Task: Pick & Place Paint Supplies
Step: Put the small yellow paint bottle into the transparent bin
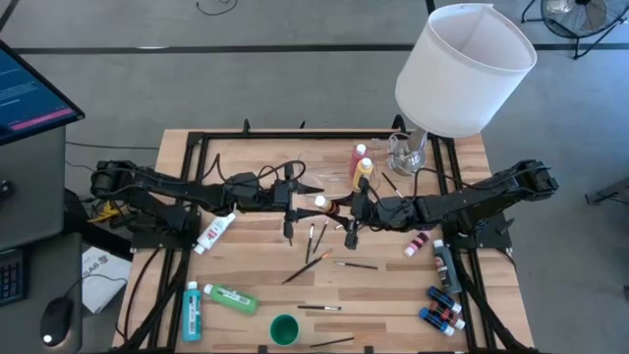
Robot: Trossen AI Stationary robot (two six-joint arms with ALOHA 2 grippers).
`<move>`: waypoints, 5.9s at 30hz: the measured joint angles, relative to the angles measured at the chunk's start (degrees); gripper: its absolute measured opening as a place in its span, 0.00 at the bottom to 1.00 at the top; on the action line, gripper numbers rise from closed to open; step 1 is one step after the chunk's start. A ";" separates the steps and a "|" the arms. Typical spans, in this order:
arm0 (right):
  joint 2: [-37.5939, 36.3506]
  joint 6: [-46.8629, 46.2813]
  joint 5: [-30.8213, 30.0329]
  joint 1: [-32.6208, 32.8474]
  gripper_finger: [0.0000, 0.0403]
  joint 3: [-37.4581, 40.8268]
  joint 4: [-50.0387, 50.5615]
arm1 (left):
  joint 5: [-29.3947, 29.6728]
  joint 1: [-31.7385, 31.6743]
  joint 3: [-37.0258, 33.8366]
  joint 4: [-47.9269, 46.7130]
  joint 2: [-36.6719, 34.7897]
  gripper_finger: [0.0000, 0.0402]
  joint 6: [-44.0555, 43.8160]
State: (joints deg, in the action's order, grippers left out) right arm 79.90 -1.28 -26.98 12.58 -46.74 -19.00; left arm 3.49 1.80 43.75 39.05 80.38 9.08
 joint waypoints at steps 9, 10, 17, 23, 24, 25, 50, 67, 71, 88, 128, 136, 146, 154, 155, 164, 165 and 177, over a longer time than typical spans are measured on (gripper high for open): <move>0.00 -0.26 -0.07 -0.37 0.35 0.00 0.11 | -0.48 -0.01 0.02 0.44 0.00 0.41 0.02; 0.00 -0.26 -0.07 -0.37 0.35 0.00 0.13 | -0.78 -0.02 0.02 0.45 0.00 0.41 0.00; 0.02 -0.24 -0.07 -0.35 0.36 0.00 0.31 | -1.41 -0.17 0.95 -3.23 -0.02 0.41 -0.09; 0.02 -0.24 -0.07 -0.42 0.35 0.00 0.56 | -1.22 -0.33 4.26 -11.26 -0.04 0.38 -0.06; 0.02 -0.24 -0.07 -0.40 0.35 0.00 0.58 | -1.22 -0.27 4.26 -11.24 -0.04 0.36 -0.04; 0.02 -0.24 -0.05 -0.42 0.36 0.00 0.57 | -1.24 -0.24 4.26 -11.13 -0.08 0.35 -0.02; 0.02 -0.21 0.04 -1.09 0.35 0.02 0.52 | -1.18 -0.28 4.20 -7.20 1.11 0.27 0.63; 0.01 0.22 0.02 -0.95 0.39 -0.04 2.22 | -0.98 -0.28 4.17 -7.38 1.12 0.11 -0.78; -0.07 0.16 -0.12 -0.31 0.40 -0.15 4.62 | -0.90 -0.26 4.11 -8.09 1.22 0.16 -1.11; -5.62 2.91 -4.85 3.80 0.44 0.09 11.06 | -0.68 -0.24 4.15 -7.57 1.09 0.10 -1.08; -14.46 -10.56 -13.39 9.71 0.89 0.00 33.43 | -1.26 -2.75 4.22 -11.22 1.09 0.10 -3.54; -18.13 -21.96 -23.51 17.05 0.89 5.95 38.07 | -0.45 -4.18 11.62 -16.74 8.38 0.10 -4.62; -18.53 -24.74 -25.59 21.26 0.88 9.70 40.06 | 5.70 -6.86 38.01 -34.86 28.82 0.10 2.23; -20.53 -41.05 -33.70 29.67 0.88 13.03 52.26 | 6.60 -9.91 49.88 -44.74 36.26 0.10 4.38; -20.99 -43.28 -34.94 31.09 0.88 13.57 53.15 | 6.62 -10.24 50.36 -44.88 36.74 0.10 4.49; -24.15 -49.69 -42.43 37.85 0.88 17.19 53.26 | 4.26 -11.61 50.43 -47.06 37.13 0.10 4.13; -24.15 -49.74 -42.86 38.08 0.88 17.18 53.22 | 4.04 -11.61 50.45 -46.48 37.29 0.10 4.13; -23.56 -49.81 -44.11 37.92 0.88 17.16 52.59 | 4.05 -11.58 50.42 -46.15 41.64 0.10 2.49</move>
State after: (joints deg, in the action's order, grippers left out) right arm 56.33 -51.09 -71.09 50.50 -29.58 33.59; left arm 7.54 -9.78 94.17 -7.09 122.02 11.57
